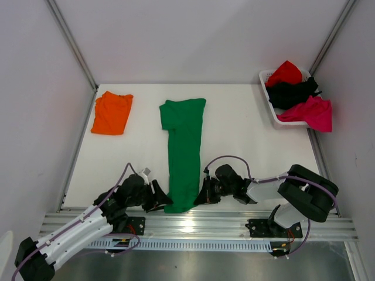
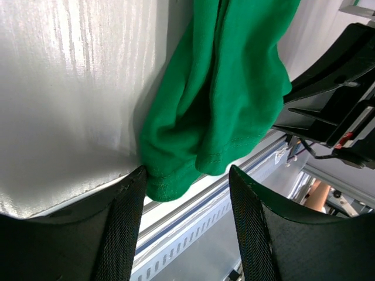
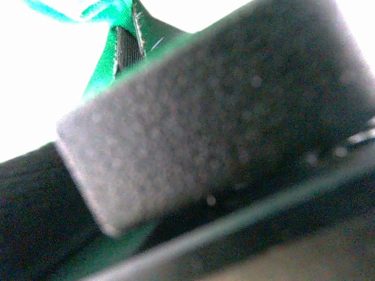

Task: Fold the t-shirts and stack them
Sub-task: Fold the tshirt

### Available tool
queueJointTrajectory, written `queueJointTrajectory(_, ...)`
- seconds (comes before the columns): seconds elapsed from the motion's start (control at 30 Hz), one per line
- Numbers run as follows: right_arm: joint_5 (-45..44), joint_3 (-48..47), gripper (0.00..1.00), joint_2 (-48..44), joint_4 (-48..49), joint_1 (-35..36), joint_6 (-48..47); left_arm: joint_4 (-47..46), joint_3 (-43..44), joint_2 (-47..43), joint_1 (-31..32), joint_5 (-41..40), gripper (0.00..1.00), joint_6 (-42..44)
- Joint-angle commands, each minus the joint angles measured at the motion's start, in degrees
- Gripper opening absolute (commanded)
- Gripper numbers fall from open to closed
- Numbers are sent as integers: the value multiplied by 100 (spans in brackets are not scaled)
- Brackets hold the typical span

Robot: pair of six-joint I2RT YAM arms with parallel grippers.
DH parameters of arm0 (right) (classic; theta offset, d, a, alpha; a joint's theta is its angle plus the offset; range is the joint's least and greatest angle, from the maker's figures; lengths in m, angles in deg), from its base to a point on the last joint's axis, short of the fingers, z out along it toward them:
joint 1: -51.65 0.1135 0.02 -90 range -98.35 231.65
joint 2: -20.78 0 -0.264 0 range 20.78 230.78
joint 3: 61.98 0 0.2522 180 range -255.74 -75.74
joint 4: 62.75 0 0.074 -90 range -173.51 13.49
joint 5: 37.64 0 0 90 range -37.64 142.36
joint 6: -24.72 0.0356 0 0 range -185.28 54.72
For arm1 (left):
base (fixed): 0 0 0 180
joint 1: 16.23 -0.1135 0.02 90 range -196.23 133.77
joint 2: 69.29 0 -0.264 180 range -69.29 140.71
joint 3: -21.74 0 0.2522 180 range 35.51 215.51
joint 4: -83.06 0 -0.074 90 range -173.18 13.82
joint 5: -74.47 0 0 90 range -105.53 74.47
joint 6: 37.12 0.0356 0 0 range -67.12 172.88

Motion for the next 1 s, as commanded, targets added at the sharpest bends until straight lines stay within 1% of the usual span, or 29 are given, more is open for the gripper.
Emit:
queueJointTrajectory(0.0,21,-21,1,-11,228,19,4,540,-55,100,70,-32,61,220)
queueJointTrajectory(0.1,21,-30,1,16,255,19,4,788,34,110,70,-146,61,256)
queueJointTrajectory(0.27,56,-30,1,86,325,36,21,526,-124,92,78,-59,61,142)
queueJointTrajectory(0.47,47,-30,1,69,307,28,4,394,-107,232,79,-50,61,177)
queueJointTrajectory(0.67,12,-21,1,16,281,28,13,736,7,347,96,-164,61,282)
queueJointTrajectory(0.8,30,-12,1,33,307,28,21,351,-124,390,96,-86,61,151)
queueJointTrajectory(0.97,47,-39,1,60,281,28,-5,174,-168,663,114,-50,61,186)
